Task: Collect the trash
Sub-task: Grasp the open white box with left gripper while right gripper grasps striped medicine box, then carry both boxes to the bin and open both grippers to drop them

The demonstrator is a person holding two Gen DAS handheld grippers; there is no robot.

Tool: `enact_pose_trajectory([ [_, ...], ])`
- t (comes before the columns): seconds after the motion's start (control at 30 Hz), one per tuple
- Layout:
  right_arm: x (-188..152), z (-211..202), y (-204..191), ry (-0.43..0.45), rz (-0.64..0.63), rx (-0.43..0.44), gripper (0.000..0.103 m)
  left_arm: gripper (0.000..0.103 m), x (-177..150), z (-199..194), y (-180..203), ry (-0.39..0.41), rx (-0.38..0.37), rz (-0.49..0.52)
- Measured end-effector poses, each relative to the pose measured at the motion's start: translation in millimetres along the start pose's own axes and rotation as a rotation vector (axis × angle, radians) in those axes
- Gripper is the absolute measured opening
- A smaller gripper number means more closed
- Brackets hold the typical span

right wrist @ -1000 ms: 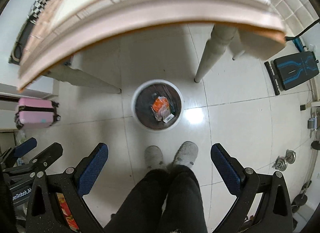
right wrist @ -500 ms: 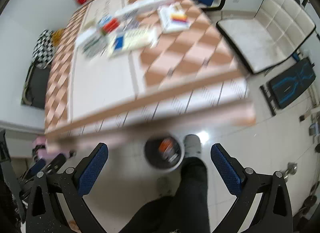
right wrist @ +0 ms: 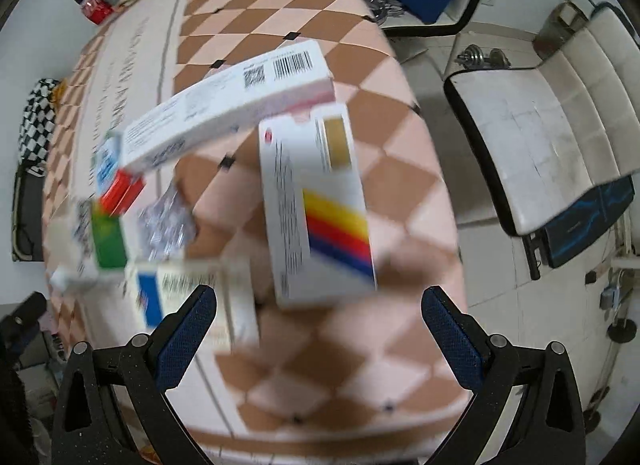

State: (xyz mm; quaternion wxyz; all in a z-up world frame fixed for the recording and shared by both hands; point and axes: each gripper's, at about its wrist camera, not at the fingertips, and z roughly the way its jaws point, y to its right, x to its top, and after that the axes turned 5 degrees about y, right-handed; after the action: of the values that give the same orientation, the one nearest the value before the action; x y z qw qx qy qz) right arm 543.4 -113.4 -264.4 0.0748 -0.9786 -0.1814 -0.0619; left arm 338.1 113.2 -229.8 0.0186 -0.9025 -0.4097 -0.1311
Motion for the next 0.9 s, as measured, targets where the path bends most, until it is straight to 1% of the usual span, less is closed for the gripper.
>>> enact_pose_trajectory([
  [0.1,26.1,26.3,-3.8,-0.03,-0.001,-0.018,0.103,0.099,17.2,25.3,14.6,-0.046,0.028,0.033],
  [0.2,42.5,45.9,-7.2,-0.059,-0.012,-0.041,0.103,0.099,25.8,47.5,22.4,-0.092,0.067,0.063],
  [0.27,48.2,54.8,-8.1,-0.073,-0.02,-0.056,0.103,0.098,29.0,61.8,22.3,-0.12,0.076,0.061],
  [0.33,52.1,61.4,-9.5,-0.082,-0.032,-0.076,0.103,0.097,31.1,68.9,20.1,-0.126,0.074,0.051],
  [0.37,53.0,63.0,-9.7,-0.079,-0.034,-0.085,0.102,0.081,31.7,69.8,18.7,-0.118,0.071,0.047],
  [0.4,53.0,63.4,-8.9,-0.071,-0.029,-0.087,0.091,0.072,32.1,69.9,17.6,-0.114,0.077,0.048],
  [0.5,49.6,61.9,-7.6,-0.046,-0.027,-0.127,0.076,0.071,30.5,63.1,15.4,-0.085,0.073,0.055],
  [0.6,41.6,59.5,-6.3,-0.014,-0.036,-0.127,0.075,0.071,23.6,52.5,15.0,-0.059,0.083,0.08],
  [0.7,33.6,57.0,-5.6,-0.012,-0.045,-0.117,0.075,0.07,19.4,38.9,12.4,-0.029,0.091,0.097],
  [0.9,9.4,31.1,-8.9,0.031,-0.052,-0.078,0.075,0.07,-20.8,-0.6,-2.7,0.042,0.101,0.124],
])
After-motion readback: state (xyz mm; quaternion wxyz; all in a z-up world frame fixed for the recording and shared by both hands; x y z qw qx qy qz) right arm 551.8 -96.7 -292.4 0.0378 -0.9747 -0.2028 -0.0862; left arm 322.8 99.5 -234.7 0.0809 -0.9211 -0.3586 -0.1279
